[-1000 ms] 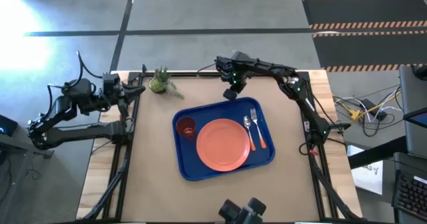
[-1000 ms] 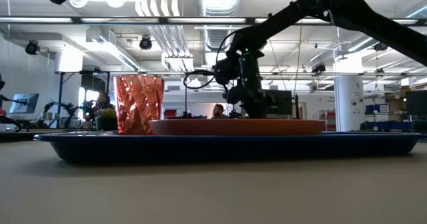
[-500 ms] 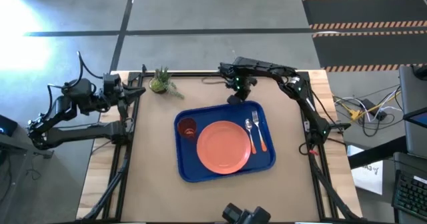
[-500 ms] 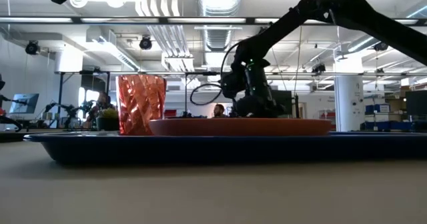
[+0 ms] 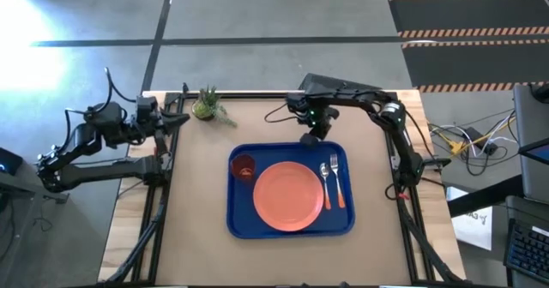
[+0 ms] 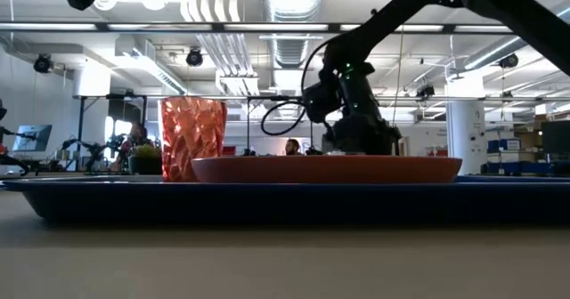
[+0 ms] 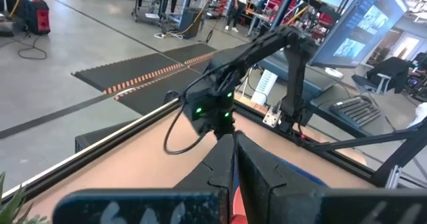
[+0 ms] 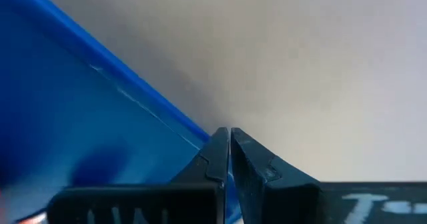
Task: Pick and place plate/cup/fork/spoon on tray
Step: Return to Home Position
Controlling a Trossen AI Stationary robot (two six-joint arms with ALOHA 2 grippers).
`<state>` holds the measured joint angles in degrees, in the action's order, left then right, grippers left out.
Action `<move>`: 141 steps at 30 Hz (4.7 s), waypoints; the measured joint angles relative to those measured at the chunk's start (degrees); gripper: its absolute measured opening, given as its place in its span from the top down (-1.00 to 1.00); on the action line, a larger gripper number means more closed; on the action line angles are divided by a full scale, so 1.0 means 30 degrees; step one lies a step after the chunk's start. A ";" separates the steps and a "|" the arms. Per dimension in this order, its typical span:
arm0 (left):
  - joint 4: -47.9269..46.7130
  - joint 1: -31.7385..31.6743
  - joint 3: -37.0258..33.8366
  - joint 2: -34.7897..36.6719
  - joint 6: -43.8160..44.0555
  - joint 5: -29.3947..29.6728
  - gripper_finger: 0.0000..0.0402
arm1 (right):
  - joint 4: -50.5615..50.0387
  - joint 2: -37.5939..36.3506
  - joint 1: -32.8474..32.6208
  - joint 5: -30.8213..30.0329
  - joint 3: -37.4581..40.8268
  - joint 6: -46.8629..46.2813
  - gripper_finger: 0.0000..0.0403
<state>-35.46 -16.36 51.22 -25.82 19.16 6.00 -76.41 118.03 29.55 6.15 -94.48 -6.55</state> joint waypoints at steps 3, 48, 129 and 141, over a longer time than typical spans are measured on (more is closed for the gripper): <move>0.0028 0.0000 -0.0327 -0.0008 0.0034 -0.0004 1.00 | 0.0533 -0.1166 -0.0039 -0.1688 0.0784 -0.0481 0.96; -0.0735 0.0000 -0.0678 -0.0179 0.0488 0.0010 1.00 | 0.6132 -2.2197 -0.3938 -0.5587 0.9215 -0.6538 0.96; 0.9786 -0.0007 -1.1251 0.8603 0.2320 -0.7808 1.00 | 3.2169 -3.3830 -0.7224 0.4685 2.4911 -0.6863 0.96; 1.2328 -0.0007 -1.3812 0.8611 0.2482 -0.8612 1.00 | 3.9490 -3.3830 -0.7231 0.5994 2.9130 -0.9683 0.96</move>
<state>1.52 -16.38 9.79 0.01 26.61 -19.84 42.06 16.53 7.86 24.13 -7.09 -35.60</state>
